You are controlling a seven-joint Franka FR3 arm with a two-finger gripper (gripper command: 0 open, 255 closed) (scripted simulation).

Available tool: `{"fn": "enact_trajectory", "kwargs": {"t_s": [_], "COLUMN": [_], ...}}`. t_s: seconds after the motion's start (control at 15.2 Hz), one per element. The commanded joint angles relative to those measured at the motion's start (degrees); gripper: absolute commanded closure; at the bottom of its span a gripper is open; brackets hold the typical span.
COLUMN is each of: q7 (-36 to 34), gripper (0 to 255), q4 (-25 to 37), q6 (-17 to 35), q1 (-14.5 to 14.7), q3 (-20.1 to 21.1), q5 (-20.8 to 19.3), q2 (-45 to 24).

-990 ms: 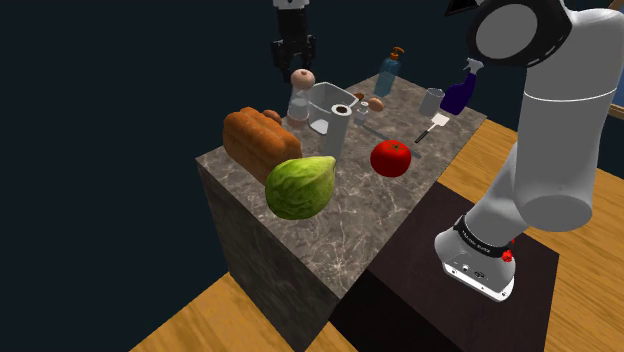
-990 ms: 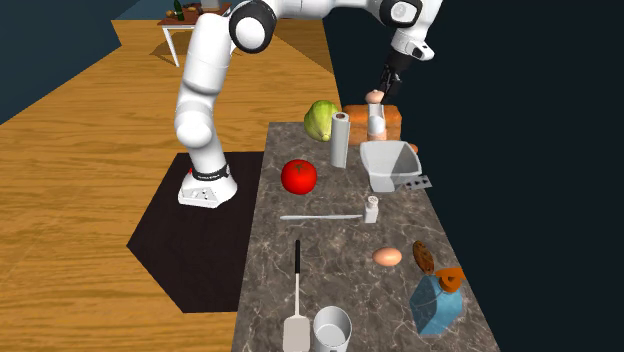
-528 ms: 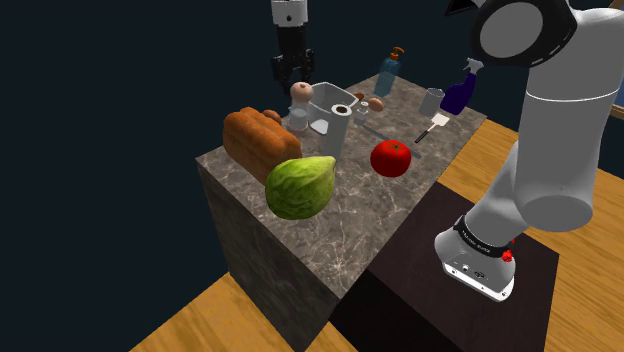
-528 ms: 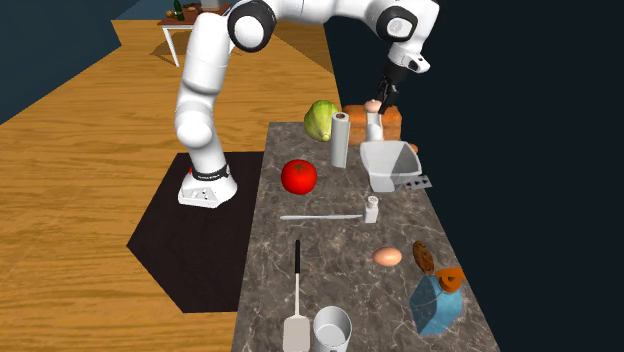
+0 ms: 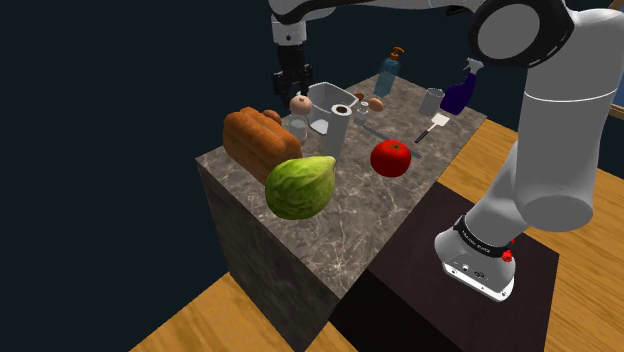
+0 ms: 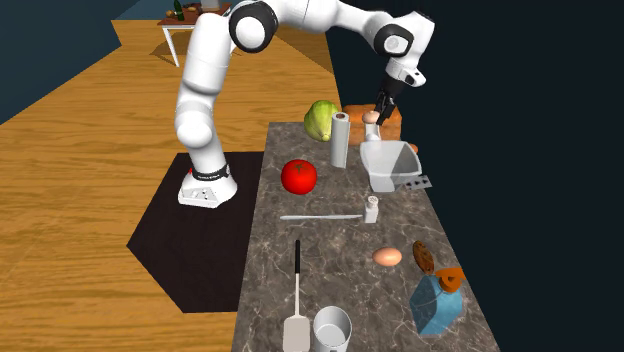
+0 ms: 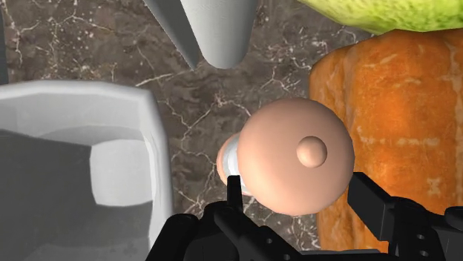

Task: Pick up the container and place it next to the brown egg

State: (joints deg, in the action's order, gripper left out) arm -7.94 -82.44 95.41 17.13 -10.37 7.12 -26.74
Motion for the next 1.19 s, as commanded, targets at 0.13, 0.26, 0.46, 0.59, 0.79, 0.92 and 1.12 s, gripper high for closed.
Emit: {"fn": "enact_trajectory", "kwargs": {"t_s": [0.13, 0.26, 0.46, 0.59, 0.79, 0.92, 1.12], "q7": [0.0, 0.0, 0.0, 0.0, 0.0, 0.0, -0.2], "gripper": [255, 255, 255, 0, 0, 0, 0], "q4": [-0.3, -0.3, -0.3, -0.3, -0.3, 2.1, 9.8], "q6": [0.7, 0.7, 0.7, 0.7, 0.7, -1.4, -7.5], "q1": [0.0, 0.0, 0.0, 0.0, 0.0, -0.2, -0.8], "q3": [0.0, 0.0, 0.0, 0.0, 0.0, 0.0, 0.0], "q5": [0.1, 0.1, 0.1, 0.1, 0.1, 0.1, 0.2], "q2": [-0.3, -0.3, -0.3, -0.3, -0.3, -0.7, -2.2]}}
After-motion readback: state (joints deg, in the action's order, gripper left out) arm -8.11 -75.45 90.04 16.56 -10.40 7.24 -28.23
